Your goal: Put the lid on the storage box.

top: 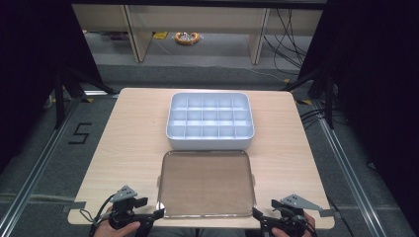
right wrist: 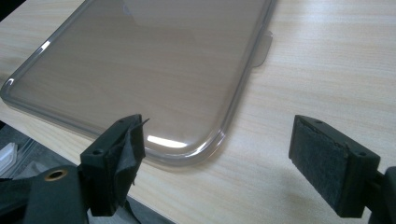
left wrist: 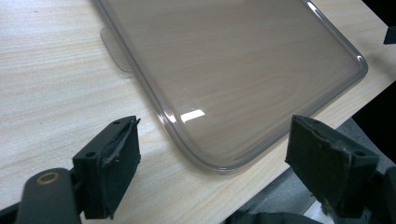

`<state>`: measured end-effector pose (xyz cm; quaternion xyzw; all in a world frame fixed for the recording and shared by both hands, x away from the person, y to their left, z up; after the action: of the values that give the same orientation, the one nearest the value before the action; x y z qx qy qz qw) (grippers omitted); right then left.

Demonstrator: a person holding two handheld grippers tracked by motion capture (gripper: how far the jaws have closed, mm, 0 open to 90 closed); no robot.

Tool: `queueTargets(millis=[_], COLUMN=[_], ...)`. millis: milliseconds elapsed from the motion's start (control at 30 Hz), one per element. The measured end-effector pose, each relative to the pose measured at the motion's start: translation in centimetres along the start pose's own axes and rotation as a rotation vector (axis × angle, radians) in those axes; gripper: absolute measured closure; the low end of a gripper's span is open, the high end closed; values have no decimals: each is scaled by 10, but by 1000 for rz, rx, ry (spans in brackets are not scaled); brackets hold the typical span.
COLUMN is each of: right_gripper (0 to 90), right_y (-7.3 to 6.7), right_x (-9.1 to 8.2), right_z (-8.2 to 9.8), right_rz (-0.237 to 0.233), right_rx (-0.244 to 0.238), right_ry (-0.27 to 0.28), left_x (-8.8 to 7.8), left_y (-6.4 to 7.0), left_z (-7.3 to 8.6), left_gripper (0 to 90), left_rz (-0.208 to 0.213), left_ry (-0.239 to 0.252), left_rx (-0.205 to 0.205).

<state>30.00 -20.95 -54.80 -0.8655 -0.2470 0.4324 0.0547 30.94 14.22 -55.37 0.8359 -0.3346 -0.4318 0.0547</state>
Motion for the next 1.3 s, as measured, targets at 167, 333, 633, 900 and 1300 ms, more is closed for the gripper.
queueTargets(millis=[167,333,633,900,1300], right_gripper=[198,202,202,199,246], right_y=[5,4,1,1,3], right_x=[2,2,4,6,16], right_z=[-1,0,0,-1,-18], right_rz=[17,-10,-31,-39,-96], right_rx=[-34,-19,-5,-2,58], right_ry=[5,3,0,-2,30], left_x=[0,1,3,4,8], left_y=[0,1,5,7,2], left_z=[1,1,2,2,1], left_gripper=[174,181,178,170,321], left_rz=[1,10,36,49,32], left_ry=[-14,-14,-13,-15,-27], left_rx=[9,4,1,5,-33])
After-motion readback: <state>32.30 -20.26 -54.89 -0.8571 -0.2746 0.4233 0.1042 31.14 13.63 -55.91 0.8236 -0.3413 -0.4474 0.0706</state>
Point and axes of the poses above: each handheld gripper's, and its own axes: x roughly forward along the jaws, z roughly out of its underside, y roughly to its right, the point moved 9 cm from there along x, roughly forward along the jaws, and after that the axes turned 7 degrees about -y, right-handed, at the moved point
